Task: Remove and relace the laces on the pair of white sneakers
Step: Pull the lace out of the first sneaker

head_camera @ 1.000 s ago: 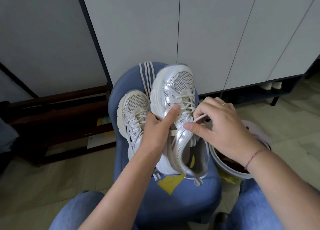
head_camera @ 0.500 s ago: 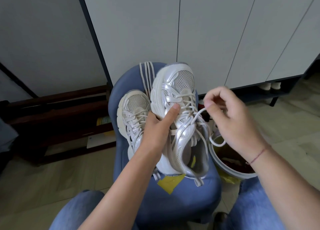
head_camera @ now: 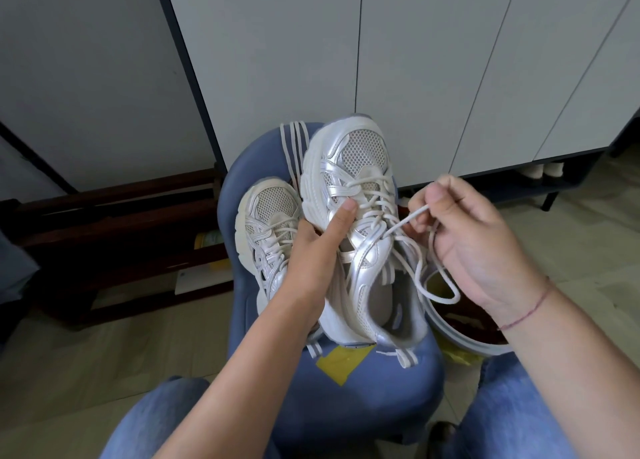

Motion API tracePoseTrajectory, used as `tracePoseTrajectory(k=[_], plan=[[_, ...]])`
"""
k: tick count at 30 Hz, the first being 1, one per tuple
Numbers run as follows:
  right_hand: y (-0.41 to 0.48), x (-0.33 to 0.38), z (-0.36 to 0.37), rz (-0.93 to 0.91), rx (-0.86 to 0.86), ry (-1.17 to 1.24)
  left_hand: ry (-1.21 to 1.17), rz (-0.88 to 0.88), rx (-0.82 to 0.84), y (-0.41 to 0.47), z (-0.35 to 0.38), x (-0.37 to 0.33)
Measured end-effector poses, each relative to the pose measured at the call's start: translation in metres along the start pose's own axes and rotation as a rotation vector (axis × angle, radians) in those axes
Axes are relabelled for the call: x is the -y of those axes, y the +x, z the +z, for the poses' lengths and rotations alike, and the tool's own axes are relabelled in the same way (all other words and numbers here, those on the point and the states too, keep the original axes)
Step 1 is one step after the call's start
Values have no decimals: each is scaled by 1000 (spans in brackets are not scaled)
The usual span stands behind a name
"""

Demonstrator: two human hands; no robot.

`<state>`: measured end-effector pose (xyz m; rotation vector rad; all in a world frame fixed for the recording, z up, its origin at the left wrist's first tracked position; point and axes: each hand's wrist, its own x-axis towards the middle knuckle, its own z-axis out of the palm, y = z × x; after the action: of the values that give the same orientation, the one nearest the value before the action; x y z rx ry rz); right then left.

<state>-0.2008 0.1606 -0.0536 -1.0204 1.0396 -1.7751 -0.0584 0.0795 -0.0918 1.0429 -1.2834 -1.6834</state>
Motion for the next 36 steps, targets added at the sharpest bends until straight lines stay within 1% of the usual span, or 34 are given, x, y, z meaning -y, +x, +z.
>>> tracePoseTrajectory(k=[3, 6, 7, 8, 9, 10, 12, 13, 14, 15, 18, 20, 25, 28, 30, 32, 34, 36], plan=[[1, 4, 5, 50, -40, 183, -4, -17, -15, 1, -2, 0], [7, 14, -5, 144, -125, 398, -24, -3, 26, 3, -6, 1], [9, 19, -10, 145, -153, 445, -31, -7, 17, 4, -7, 2], [10, 23, -15, 126, -181, 437, -38, -11, 1, 3, -8, 2], [11, 24, -20, 94, -211, 352, -43, -15, -15, 4, -9, 3], [11, 23, -24, 54, -243, 180, -42, -16, -22, 4, -9, 4], [8, 15, -29, -22, -273, -306, -26, -19, -13, 4, -10, 5], [7, 11, -29, -44, -251, -498, -26, -16, -4, 4, -10, 5], [5, 7, -27, -40, -207, -622, -34, -11, 6, 4, -10, 5], [4, 5, -24, -27, -153, -687, -42, -5, 22, 4, -9, 5], [1, 0, -13, 1, -7, -679, -53, 4, 39, 4, -9, 4], [1, -6, -8, 9, 44, -666, -52, 19, 42, 4, -10, 3], [5, -10, -3, 41, 55, -605, -3, 56, 22, 4, -10, 4], [6, -11, -2, 33, 75, -687, 20, 63, 3, 4, -10, 6], [5, -10, 0, -22, 89, -844, 26, 67, -4, 4, -9, 7], [3, -8, 2, -132, 61, -1005, 48, 69, -24, 5, -9, 6], [2, -5, 3, -228, 7, -1036, 77, 75, -54, 5, -9, 4], [3, -4, 1, -242, -26, -965, 102, 86, -70, 4, -10, 1]])
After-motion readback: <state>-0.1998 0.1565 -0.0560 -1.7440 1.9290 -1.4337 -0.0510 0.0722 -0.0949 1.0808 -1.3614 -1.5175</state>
